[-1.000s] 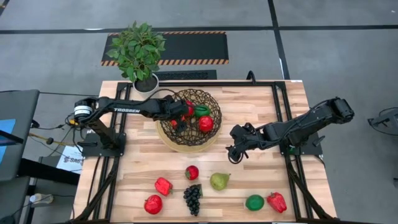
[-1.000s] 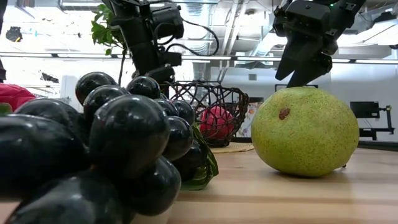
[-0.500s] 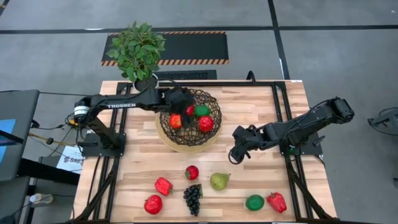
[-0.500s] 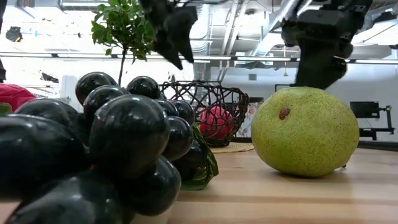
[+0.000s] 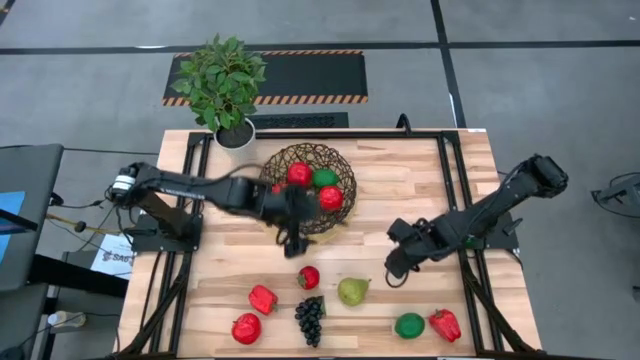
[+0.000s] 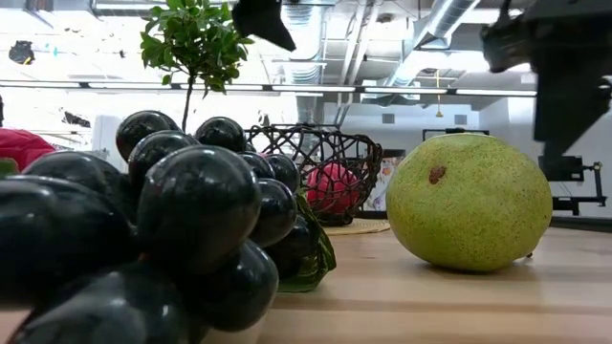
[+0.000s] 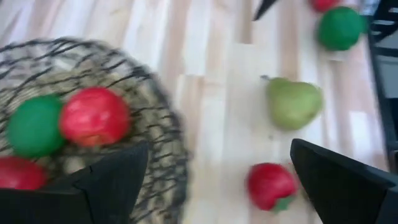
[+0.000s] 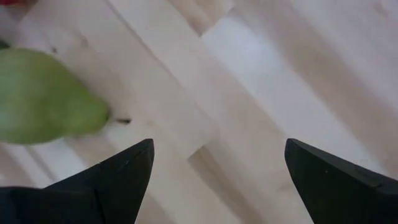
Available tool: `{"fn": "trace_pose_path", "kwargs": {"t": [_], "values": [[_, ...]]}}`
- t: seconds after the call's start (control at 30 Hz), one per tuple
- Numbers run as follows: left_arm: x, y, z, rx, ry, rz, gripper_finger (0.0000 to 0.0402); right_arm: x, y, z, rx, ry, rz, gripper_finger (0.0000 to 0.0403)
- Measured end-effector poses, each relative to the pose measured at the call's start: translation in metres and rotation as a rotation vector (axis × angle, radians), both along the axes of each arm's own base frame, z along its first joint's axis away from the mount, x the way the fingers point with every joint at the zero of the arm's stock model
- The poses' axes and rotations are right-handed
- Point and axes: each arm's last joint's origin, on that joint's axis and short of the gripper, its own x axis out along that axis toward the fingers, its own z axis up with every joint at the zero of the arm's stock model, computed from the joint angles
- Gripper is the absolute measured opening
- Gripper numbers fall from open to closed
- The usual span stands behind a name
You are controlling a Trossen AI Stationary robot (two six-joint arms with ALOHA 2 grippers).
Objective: Build produce basket
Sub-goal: Put the right red bell pepper into the basket
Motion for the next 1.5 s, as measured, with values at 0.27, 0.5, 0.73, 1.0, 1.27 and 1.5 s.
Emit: {"fn": "trace_pose_path", "kwargs": {"t": [0.27, 0.5, 0.73, 1.0, 1.27, 1.5], "values": [[-0.012, -0.066, 0.005, 0.061, -0.107, -0.006, 0.038, -0.019, 0.031, 0.0, 0.125, 0.035, -0.045, 0.0379], [-0.025, -0.099, 0.007, 0.092, -0.158, 0.01, 0.038, -0.039, 0.051, 0.0, 0.234, 0.156, -0.086, 0.0379], [-0.032, -0.112, 0.007, 0.054, -0.167, 0.007, 0.038, -0.045, 0.073, 0.034, 0.332, 0.155, 0.001, 0.0379], [-0.035, -0.118, 0.007, 0.048, -0.174, -0.01, 0.038, -0.065, 0.079, 0.066, 0.282, 0.234, -0.039, 0.0379], [-0.038, -0.124, 0.008, 0.055, -0.187, -0.017, 0.038, -0.091, 0.082, 0.061, 0.153, 0.347, -0.173, 0.0379], [-0.041, -0.132, 0.01, 0.034, -0.213, -0.028, 0.038, -0.095, 0.099, 0.043, 0.112, 0.368, -0.168, 0.0379]]}}
